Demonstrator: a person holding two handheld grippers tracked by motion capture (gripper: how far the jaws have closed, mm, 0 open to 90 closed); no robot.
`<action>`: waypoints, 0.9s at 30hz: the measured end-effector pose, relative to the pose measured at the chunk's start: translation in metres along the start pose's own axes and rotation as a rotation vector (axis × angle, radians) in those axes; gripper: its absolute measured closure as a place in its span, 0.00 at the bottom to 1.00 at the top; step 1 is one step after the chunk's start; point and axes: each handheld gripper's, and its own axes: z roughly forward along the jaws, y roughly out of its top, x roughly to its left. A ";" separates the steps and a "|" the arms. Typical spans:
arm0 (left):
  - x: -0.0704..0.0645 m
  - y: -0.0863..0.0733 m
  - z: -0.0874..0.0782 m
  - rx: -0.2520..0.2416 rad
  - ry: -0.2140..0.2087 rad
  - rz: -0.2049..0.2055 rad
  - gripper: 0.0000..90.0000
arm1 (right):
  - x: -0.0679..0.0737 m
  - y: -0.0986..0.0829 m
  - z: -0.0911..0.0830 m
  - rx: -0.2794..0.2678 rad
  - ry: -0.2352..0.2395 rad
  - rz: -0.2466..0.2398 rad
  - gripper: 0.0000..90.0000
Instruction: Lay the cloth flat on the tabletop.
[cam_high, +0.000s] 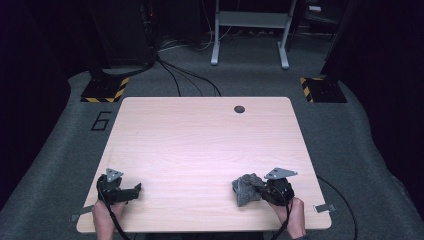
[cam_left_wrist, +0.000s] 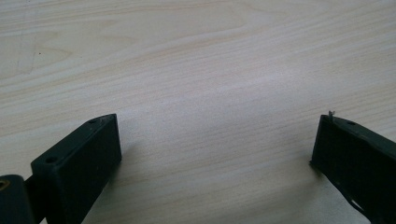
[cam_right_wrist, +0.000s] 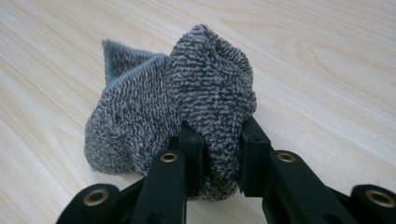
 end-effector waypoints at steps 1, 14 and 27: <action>0.000 0.000 0.000 0.000 0.000 -0.001 0.01 | 0.001 0.001 -0.001 -0.015 0.012 0.004 0.84; 0.000 0.000 0.000 -0.001 0.000 0.000 0.01 | 0.016 0.060 -0.007 -0.146 0.070 -0.063 0.85; 0.001 0.000 -0.001 0.012 -0.007 0.004 0.01 | 0.029 0.123 0.066 -0.088 0.215 -0.128 0.70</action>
